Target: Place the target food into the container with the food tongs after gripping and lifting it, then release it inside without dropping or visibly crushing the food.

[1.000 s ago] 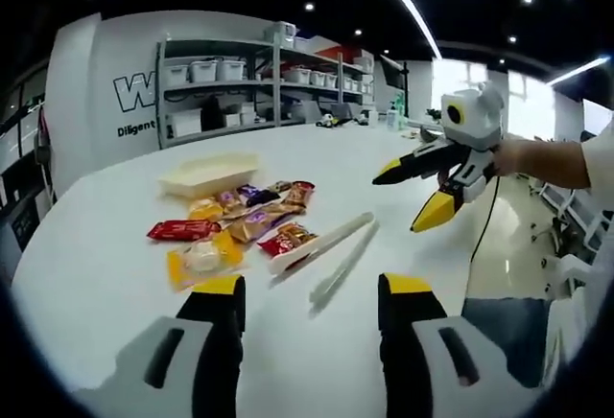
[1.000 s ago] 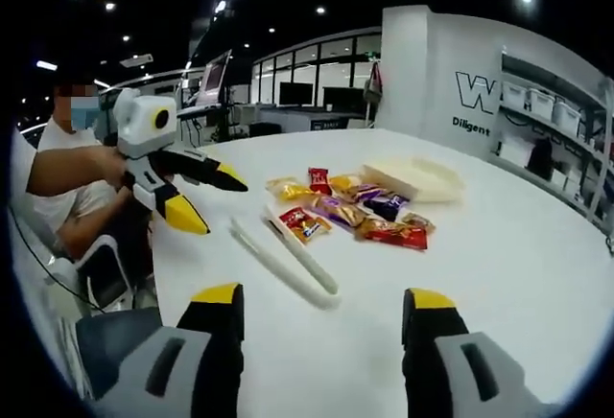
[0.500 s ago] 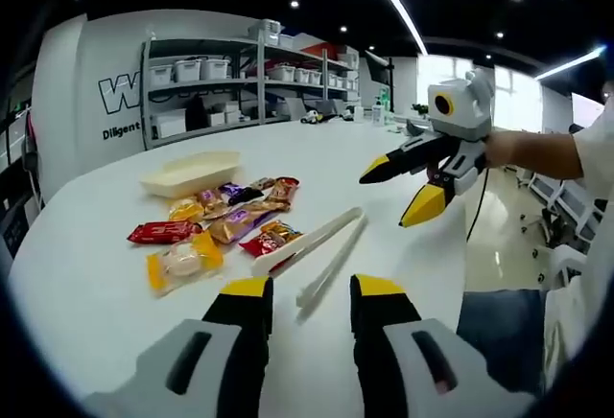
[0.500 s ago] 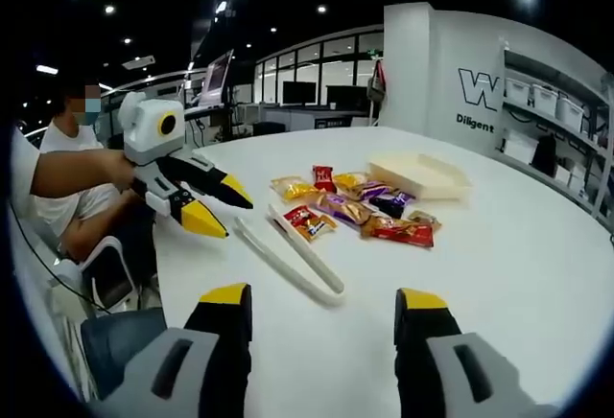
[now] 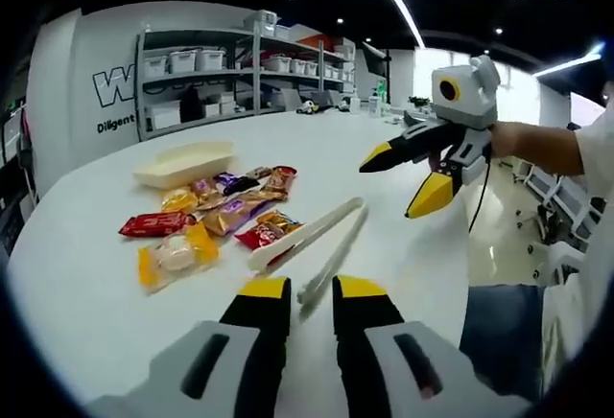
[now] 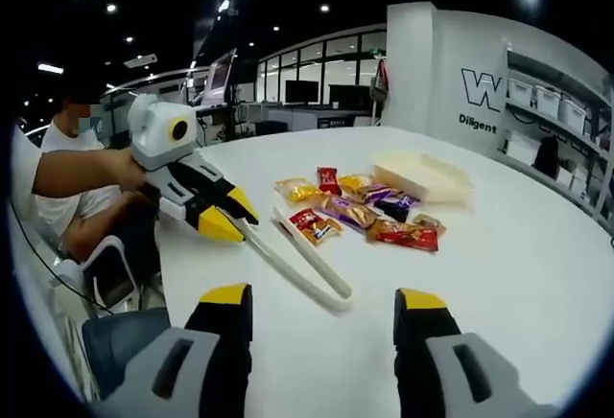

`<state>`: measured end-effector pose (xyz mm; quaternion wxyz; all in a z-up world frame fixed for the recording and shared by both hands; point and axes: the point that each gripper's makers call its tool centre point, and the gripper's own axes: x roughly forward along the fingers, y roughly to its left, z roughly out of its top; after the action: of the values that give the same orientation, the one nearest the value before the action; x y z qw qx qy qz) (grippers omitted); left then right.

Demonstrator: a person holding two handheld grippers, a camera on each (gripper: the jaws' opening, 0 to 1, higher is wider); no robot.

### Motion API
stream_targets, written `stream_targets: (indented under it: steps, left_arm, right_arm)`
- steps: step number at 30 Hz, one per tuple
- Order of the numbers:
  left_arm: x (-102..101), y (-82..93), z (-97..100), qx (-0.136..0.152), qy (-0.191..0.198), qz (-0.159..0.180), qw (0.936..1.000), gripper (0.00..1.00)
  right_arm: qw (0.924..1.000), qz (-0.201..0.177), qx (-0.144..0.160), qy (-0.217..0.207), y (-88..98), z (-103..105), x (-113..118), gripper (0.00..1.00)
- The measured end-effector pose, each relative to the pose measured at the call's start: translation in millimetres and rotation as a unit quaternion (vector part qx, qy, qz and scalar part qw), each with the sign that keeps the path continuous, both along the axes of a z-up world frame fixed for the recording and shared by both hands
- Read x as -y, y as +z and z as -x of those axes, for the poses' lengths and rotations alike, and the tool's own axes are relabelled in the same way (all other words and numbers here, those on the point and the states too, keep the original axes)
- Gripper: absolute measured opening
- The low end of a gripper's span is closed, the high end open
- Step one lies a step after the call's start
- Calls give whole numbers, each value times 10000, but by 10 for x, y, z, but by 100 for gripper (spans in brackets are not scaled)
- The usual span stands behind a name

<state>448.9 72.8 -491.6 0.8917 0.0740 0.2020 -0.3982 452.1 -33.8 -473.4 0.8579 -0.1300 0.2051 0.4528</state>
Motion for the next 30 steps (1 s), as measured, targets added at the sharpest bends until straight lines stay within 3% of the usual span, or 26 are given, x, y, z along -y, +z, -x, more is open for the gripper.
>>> stream_targets:
  steps: [3,9,18,24,28,29,30]
  left_arm:
    - [7,-15,12,95,-93,-138,9998,12]
    - [14,3,-38,115,-156,-15,9998,10]
    - [31,-54,-38,195,-356,-143,9991,8]
    - [72,-47,29,371,-757,-229,9962,5]
    - [156,-57,88,346,-973,-88,9946,1]
    - [157,-53,76,543,-1001,-184,9933,1]
    - [159,-58,87,517,-1018,-147,9934,1]
  right_arm:
    - [10000,5,8,9,6,18,2,57]
    - [10000,29,53,40,6,38,-14,58]
    - [9999,93,59,25,-20,45,0,58]
    - [9999,91,33,61,-38,52,-20,59]
    - [10000,8,-1,92,-39,75,-46,61]
    - [10000,3,-1,98,-42,80,-47,61]
    - [10000,-30,-15,89,-45,86,-49,61]
